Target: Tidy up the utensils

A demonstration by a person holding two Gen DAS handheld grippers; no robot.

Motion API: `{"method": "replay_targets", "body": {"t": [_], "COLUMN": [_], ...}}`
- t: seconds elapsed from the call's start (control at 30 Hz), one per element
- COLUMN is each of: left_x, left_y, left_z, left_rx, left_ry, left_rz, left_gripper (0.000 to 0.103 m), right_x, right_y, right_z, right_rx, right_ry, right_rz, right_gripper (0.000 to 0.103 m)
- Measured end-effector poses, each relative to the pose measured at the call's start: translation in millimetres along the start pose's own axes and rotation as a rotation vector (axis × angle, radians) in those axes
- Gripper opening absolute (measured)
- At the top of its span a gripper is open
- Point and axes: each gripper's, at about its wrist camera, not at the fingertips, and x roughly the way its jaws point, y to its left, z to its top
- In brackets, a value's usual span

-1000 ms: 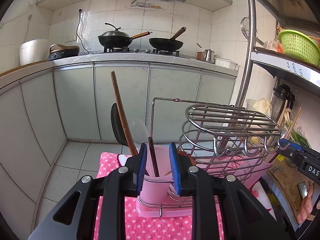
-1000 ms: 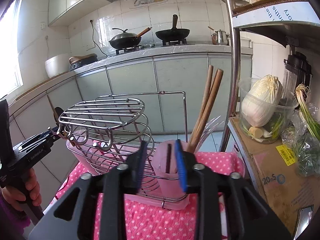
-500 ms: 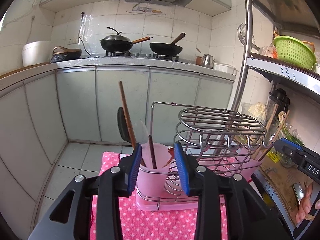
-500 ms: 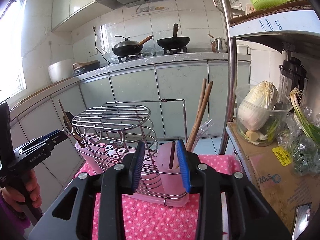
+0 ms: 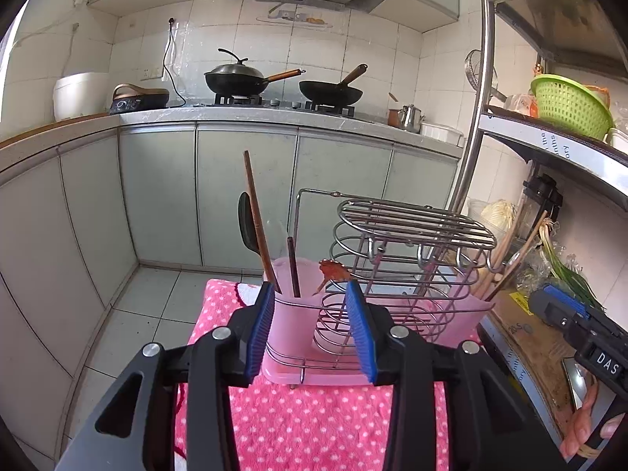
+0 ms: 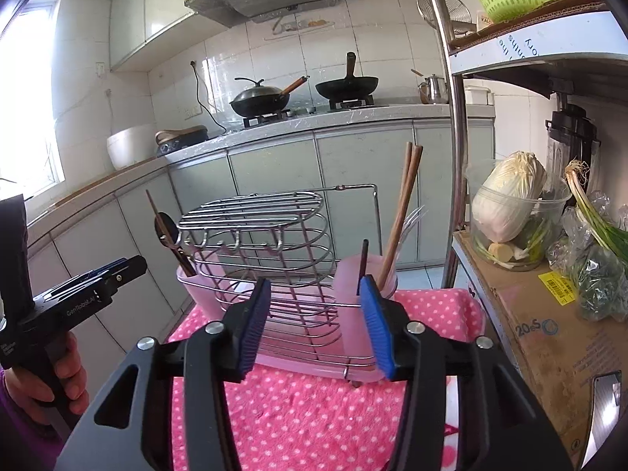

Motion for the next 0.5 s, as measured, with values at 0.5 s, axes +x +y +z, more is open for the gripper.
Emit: {"method": "replay_targets", "body": {"t": [0.5], "left_x": [-35.3], "left_y": [-15.4], "left_z": [-17.2], "left_rx": [0.009], "left_ry": [0.037], "left_rz": [-0.002], "left_gripper": [0.063], "right_x": [-26.0], "right_y": [22.8], "right_z": [-23.5], "right_rx": [0.008], "right_ry": [0.009], "right_rz": [0.007], "right_gripper": [0.059]}}
